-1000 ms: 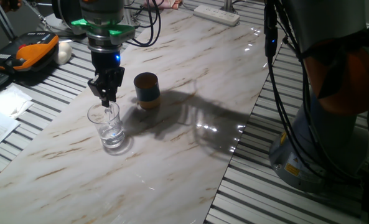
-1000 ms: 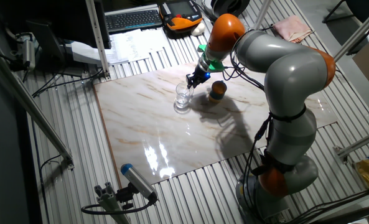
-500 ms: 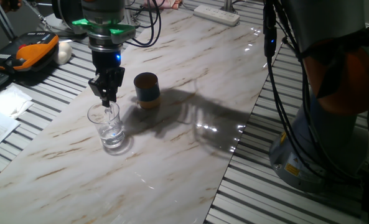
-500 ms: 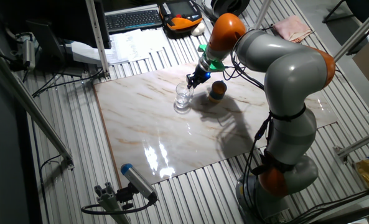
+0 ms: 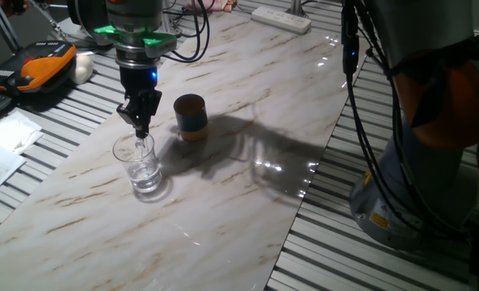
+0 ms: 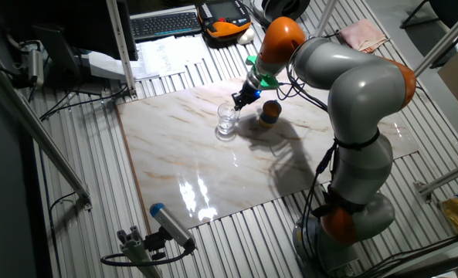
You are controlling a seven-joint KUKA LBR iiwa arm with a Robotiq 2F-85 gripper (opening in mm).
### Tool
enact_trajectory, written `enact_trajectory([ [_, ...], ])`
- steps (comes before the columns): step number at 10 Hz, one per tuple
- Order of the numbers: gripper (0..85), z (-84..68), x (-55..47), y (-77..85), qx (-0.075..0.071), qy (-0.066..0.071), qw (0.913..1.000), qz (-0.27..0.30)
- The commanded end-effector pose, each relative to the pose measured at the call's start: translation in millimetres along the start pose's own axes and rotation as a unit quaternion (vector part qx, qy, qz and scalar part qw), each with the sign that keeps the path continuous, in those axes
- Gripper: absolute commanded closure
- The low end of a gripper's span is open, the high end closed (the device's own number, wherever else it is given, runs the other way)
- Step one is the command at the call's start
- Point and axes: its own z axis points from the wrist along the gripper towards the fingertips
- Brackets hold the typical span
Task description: Pour the water from one cup into another empty cup
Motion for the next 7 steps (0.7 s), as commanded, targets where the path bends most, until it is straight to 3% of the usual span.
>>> enact_trajectory([
  [1, 68.0, 0.0, 0.1, 0.0, 0.0, 0.0, 1.0, 0.0],
  [6, 68.0, 0.8, 0.1, 0.3, 0.0, 0.002, 1.0, 0.001],
  [7, 85.0, 1.1, 0.0, 0.5, 0.0, 0.003, 1.0, 0.002],
])
